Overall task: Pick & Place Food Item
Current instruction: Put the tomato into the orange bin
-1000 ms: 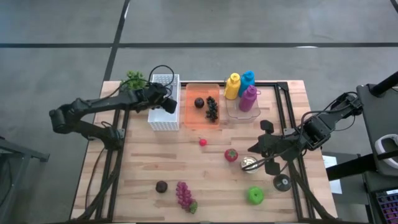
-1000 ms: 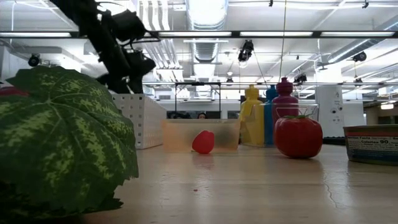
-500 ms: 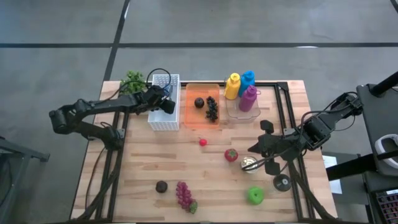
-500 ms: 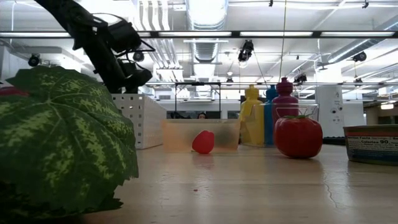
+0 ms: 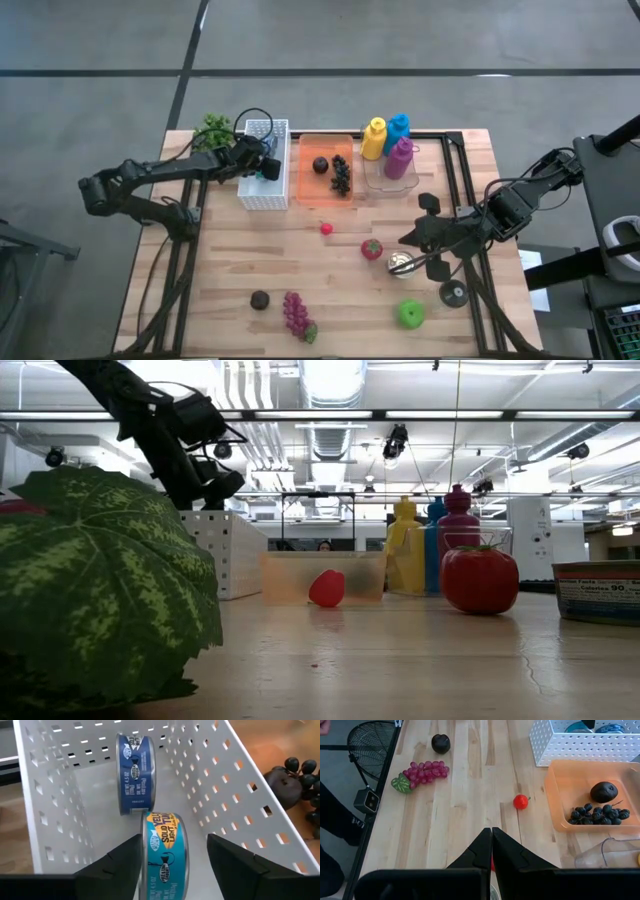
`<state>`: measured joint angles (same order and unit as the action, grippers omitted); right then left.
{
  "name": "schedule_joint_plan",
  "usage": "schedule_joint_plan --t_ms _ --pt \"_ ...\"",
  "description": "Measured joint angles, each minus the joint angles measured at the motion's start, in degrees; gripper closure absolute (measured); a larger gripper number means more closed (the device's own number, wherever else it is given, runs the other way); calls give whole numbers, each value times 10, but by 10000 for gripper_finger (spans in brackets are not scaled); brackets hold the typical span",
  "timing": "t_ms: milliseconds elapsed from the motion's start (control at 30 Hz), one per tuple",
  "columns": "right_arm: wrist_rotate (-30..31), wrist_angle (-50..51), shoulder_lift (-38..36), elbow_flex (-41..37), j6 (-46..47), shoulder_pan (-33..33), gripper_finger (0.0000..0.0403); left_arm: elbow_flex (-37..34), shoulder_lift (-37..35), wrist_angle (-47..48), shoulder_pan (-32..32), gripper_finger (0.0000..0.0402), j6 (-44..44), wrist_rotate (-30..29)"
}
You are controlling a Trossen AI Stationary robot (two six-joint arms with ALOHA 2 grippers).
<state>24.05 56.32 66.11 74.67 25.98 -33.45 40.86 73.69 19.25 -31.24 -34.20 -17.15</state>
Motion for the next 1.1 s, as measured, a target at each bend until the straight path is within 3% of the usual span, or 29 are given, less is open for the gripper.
schedule_joint_plan --t_ms 367,700,1100 --pt "0 0 0 0 0 0 394 32 -30 36 -2 141 66 -9" --pt "0 0 0 0 0 0 394 71 -110 64 -1 128 126 6" --pt "0 0 0 0 0 0 394 76 -209 87 7 147 209 58"
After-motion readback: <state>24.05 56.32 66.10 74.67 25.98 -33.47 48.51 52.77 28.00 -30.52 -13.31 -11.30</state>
